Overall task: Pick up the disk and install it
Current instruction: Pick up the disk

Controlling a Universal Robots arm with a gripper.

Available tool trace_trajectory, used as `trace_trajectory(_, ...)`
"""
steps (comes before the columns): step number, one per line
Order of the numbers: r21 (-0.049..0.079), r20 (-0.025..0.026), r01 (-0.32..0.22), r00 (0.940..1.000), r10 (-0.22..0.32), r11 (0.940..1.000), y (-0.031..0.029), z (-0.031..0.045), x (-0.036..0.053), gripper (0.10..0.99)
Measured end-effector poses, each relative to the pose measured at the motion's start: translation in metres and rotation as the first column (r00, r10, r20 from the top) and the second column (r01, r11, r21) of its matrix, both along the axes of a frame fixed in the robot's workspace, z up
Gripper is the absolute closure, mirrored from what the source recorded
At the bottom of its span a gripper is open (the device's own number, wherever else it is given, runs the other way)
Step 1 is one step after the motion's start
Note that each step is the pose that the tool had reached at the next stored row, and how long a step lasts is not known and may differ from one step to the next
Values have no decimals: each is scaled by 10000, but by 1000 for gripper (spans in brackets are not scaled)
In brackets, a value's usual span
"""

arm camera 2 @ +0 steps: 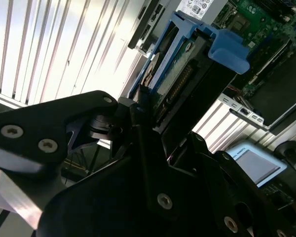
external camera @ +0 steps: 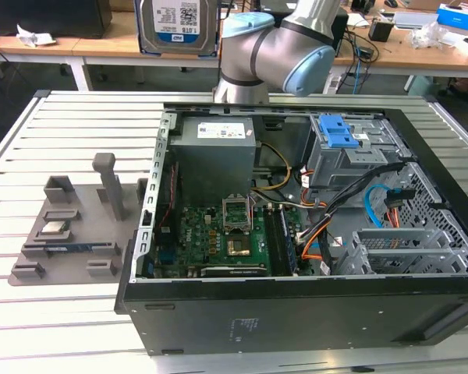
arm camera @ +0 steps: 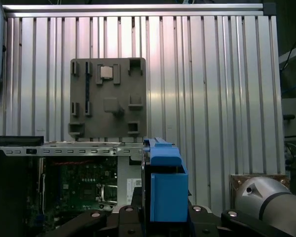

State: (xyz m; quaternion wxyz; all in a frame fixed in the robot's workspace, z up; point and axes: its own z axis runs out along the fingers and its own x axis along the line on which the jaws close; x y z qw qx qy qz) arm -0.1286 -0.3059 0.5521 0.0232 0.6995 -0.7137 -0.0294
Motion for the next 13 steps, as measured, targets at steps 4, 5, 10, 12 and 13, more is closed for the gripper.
trace_trajectory(4, 0, -6, 0, 10000, 0, 10000, 0, 0, 137, 725)
trace_trajectory(5, 0, -7, 2, 10000, -2, 10000, 1, 0, 171, 725)
trace_trajectory(10, 0, -14, 0, 10000, 0, 10000, 1, 0, 334, 725)
trace_trajectory(12, 0, -17, 1, 10000, -1, 10000, 1, 0, 398, 725)
trace_trajectory(13, 0, -18, 1, 10000, -1, 10000, 1, 0, 429, 725)
